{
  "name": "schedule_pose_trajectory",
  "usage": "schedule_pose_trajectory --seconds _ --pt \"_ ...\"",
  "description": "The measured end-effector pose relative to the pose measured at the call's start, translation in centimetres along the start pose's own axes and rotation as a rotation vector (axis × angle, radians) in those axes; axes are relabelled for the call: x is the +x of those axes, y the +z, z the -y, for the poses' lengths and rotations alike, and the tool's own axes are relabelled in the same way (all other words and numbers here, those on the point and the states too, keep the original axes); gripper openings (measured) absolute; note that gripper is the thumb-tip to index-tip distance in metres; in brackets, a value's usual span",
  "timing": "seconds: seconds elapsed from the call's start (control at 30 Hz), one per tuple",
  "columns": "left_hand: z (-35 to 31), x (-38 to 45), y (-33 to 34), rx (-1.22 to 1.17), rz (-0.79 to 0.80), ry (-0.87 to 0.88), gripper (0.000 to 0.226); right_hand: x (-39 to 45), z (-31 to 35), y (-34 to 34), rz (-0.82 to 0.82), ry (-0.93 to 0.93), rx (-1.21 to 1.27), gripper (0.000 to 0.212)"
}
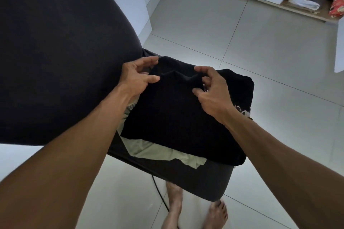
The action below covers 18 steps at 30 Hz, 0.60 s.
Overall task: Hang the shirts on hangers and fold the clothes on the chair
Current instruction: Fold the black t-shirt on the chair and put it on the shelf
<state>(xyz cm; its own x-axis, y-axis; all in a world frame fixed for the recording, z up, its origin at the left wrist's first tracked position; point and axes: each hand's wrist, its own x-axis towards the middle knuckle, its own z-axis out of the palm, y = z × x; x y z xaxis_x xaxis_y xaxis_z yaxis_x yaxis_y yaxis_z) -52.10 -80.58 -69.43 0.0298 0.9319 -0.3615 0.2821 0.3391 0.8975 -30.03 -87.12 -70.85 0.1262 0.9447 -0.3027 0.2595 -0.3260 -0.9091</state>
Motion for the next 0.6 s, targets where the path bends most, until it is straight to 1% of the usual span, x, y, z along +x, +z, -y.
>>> schedule_pose_trajectory --seconds 0.07,0.13,0.2,0.23,0.3,0.33,0.37,0.4,0.47,0.5,0.53,0.57,0.6 --pt "0.1 -1.3 -0.8 -0.004 -0.025 0.044 0.056 -1.4 -0.3 0.4 -0.005 -0.113 -0.067 0.066" --pt "1.2 -3.1 -2.2 0.002 -0.036 0.018 0.059 -3.6 -0.9 0.6 0.040 -0.221 -0.192 0.072" --pt "3.2 -5.1 -3.5 0.061 -0.020 -0.047 0.067 -6.0 -2.0 0.6 0.163 -0.309 -0.360 0.076" --pt "4.3 -6.1 -4.0 0.116 -0.004 -0.093 0.070 -7.1 -2.4 0.7 0.262 -0.320 -0.448 0.077" --pt "6.6 -7.7 -4.8 0.261 0.049 -0.177 0.071 -8.8 -3.5 0.6 0.462 -0.273 -0.603 0.078" --pt "7.6 -8.3 -5.0 0.345 0.071 -0.201 0.068 -9.3 -4.2 0.5 0.484 -0.243 -0.628 0.076" --pt "8.3 -8.8 -5.1 0.423 0.079 -0.213 0.064 -9.7 -4.7 0.5 0.441 -0.218 -0.621 0.071" --pt "8.8 -9.1 -5.0 0.493 0.069 -0.216 0.058 -10.0 -5.0 0.5 0.344 -0.202 -0.589 0.066" --pt "9.1 -9.3 -4.3 0.590 0.003 -0.200 0.044 -10.0 -5.5 0.8 0.118 -0.161 -0.507 0.050" --pt "9.0 -9.1 -3.8 0.604 -0.041 -0.211 0.036 -9.8 -5.4 1.1 0.047 -0.116 -0.468 0.040" --pt "8.8 -8.9 -3.2 0.598 -0.090 -0.229 0.028 -9.6 -5.1 1.4 0.013 -0.053 -0.439 0.033" --pt "8.6 -8.6 -2.5 0.590 -0.134 -0.240 0.019 -9.3 -4.7 1.8 0.004 0.017 -0.421 0.035" --pt "8.4 -8.2 -1.9 0.605 -0.164 -0.234 0.017 -9.1 -4.5 2.2 0.006 0.081 -0.402 0.041"
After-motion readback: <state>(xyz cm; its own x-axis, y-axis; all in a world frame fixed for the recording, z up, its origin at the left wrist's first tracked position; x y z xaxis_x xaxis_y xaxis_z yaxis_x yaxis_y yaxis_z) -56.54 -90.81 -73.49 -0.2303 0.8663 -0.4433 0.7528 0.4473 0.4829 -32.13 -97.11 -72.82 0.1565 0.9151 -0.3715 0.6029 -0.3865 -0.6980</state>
